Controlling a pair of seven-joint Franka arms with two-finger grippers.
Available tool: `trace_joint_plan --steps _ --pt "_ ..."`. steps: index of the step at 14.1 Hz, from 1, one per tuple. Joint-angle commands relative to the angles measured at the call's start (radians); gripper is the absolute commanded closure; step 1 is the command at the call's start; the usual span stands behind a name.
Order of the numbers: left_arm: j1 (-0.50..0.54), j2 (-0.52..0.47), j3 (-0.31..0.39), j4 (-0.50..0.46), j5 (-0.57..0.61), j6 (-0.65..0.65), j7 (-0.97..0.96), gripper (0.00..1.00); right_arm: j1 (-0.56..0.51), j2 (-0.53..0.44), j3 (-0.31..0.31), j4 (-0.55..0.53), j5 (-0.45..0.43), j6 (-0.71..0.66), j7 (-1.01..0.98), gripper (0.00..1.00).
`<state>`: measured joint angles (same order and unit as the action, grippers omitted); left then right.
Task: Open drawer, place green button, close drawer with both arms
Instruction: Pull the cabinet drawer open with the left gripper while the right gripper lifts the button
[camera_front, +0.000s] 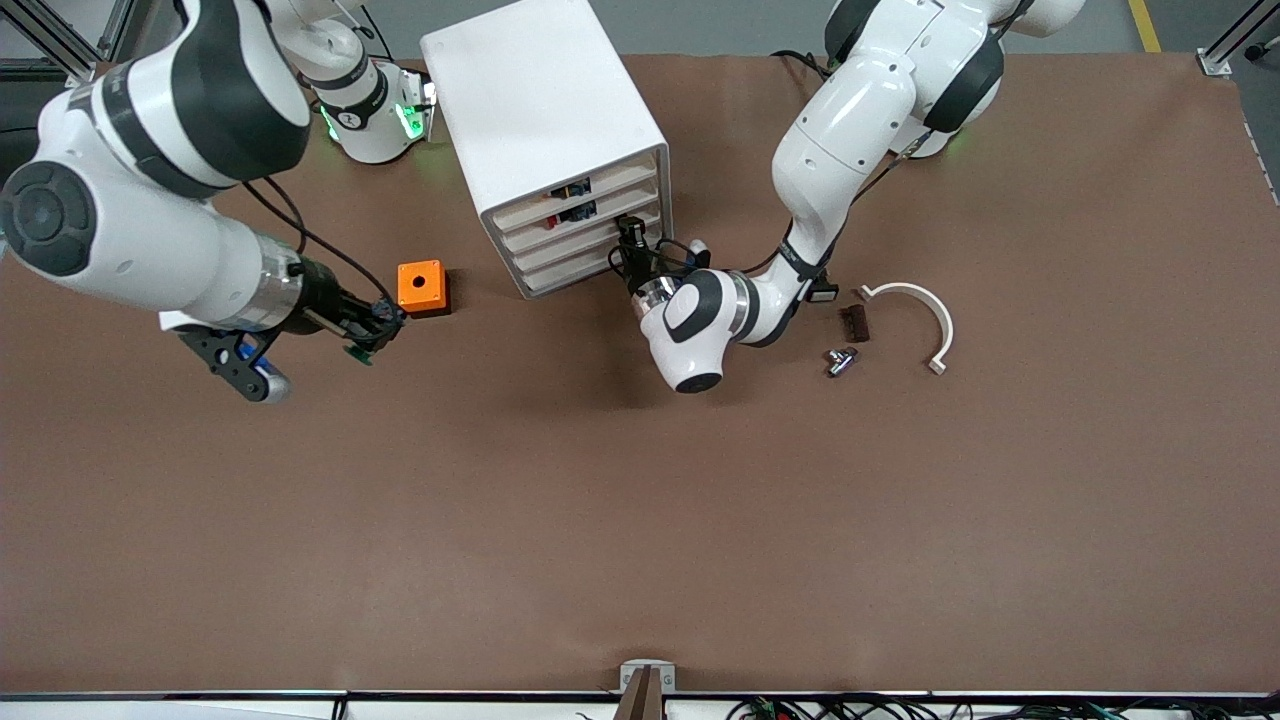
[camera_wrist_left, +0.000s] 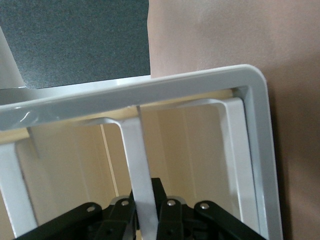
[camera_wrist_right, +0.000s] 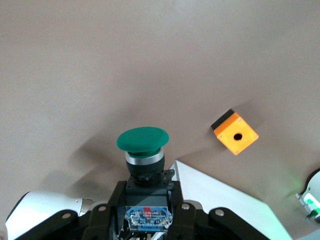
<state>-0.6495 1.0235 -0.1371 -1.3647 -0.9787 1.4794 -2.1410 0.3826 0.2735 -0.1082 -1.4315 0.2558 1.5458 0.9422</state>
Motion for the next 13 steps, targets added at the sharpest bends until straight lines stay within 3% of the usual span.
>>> trace_joint_plan --steps 1,13 --pt "0.008 0.009 0.005 0.019 -0.021 0.004 -0.005 0.89 0.048 -0.039 -0.005 -0.041 -0.007 0.019 0.12 1.0" --pt "0.145 0.003 0.016 0.056 -0.02 0.101 -0.007 0.85 0.203 -0.057 -0.005 -0.181 -0.046 0.216 0.369 1.0"
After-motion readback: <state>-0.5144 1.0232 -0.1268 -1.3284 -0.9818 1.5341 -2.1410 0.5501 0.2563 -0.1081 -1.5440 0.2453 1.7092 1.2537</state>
